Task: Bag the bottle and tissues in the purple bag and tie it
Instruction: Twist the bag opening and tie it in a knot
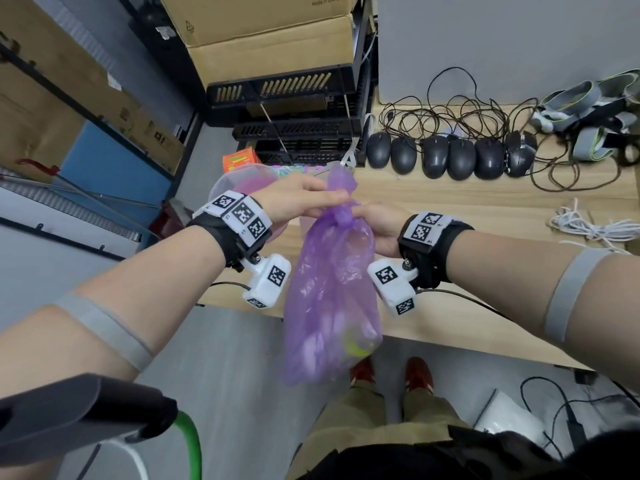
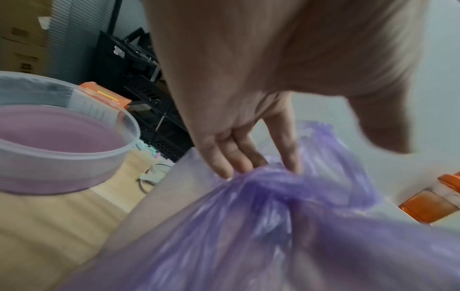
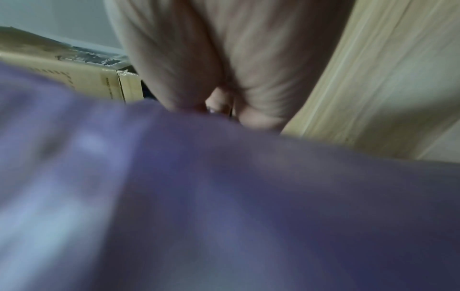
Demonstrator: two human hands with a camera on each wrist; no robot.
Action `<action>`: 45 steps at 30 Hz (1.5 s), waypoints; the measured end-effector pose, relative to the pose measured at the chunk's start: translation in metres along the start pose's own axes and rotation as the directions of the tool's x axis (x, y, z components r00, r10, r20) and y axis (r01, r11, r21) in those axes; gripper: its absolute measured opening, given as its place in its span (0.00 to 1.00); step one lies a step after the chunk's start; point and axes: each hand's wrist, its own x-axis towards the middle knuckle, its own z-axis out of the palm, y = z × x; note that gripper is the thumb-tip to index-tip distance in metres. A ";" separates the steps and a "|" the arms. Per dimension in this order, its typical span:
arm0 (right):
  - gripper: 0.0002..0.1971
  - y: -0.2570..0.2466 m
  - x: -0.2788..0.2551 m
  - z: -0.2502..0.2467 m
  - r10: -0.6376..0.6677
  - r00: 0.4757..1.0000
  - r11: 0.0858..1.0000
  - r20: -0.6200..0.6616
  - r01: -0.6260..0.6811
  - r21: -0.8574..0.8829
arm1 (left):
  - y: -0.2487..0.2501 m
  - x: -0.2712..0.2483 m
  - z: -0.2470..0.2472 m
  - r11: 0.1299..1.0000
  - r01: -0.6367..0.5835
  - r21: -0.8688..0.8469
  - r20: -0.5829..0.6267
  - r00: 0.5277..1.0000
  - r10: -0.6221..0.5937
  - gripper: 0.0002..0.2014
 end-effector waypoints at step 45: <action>0.06 -0.011 0.007 -0.029 -0.326 0.852 0.773 -0.409 -0.009 -0.635 | -0.080 0.017 0.065 0.944 0.145 0.295 0.034 0.986 -0.162 0.22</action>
